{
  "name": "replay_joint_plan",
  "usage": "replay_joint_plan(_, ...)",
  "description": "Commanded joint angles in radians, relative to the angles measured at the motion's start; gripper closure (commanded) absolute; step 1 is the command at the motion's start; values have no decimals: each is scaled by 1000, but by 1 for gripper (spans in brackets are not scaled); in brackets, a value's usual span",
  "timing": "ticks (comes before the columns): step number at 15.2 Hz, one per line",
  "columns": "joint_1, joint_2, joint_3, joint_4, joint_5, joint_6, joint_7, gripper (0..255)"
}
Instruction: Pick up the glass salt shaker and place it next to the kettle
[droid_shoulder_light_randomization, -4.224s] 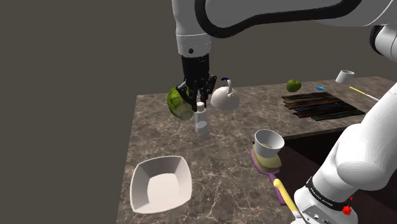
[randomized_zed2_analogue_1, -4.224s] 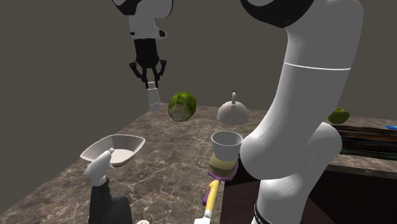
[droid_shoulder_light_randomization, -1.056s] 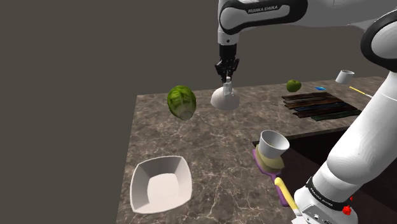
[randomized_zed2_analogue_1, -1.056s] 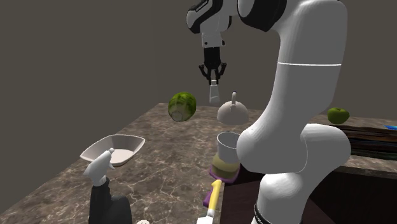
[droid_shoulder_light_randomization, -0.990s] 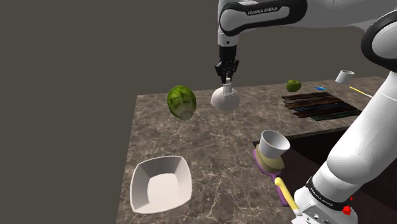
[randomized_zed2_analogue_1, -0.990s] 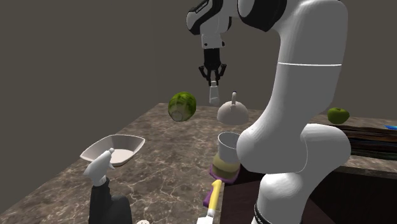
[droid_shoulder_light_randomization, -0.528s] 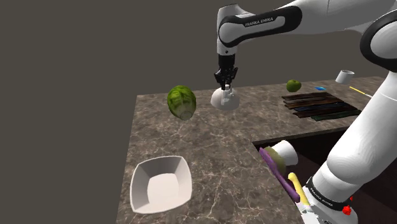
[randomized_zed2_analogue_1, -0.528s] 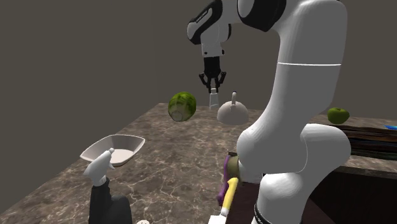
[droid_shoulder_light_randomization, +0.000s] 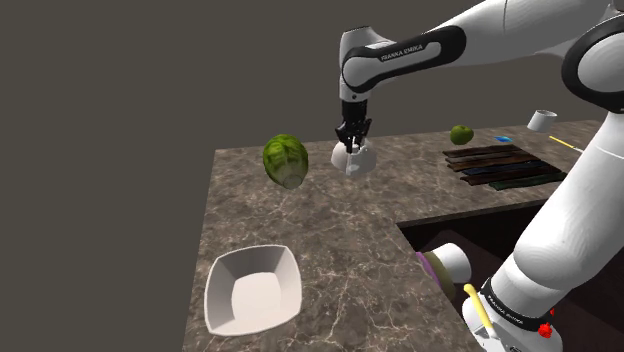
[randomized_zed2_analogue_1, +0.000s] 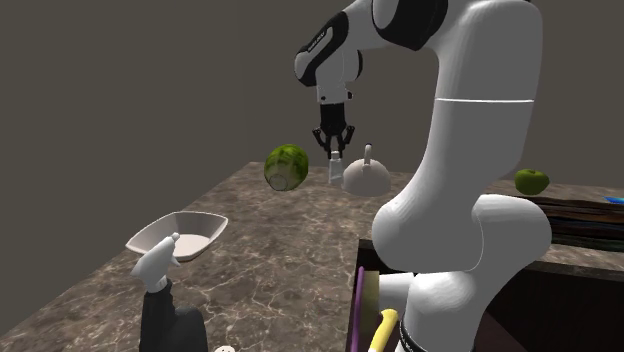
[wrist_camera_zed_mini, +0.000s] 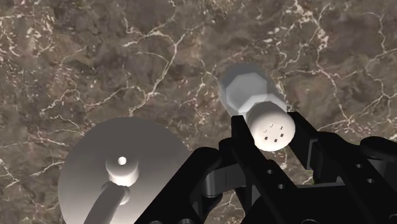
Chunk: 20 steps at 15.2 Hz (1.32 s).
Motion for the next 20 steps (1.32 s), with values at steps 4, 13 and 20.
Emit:
replay_joint_plan(4, 0, 18, 0, -47, -5, 65, 6, 255)
replay_joint_plan(13, 1, 62, -1, -118, -18, 178, 20, 255)
replay_joint_plan(20, 1, 70, -2, -128, -21, 196, 22, 255)
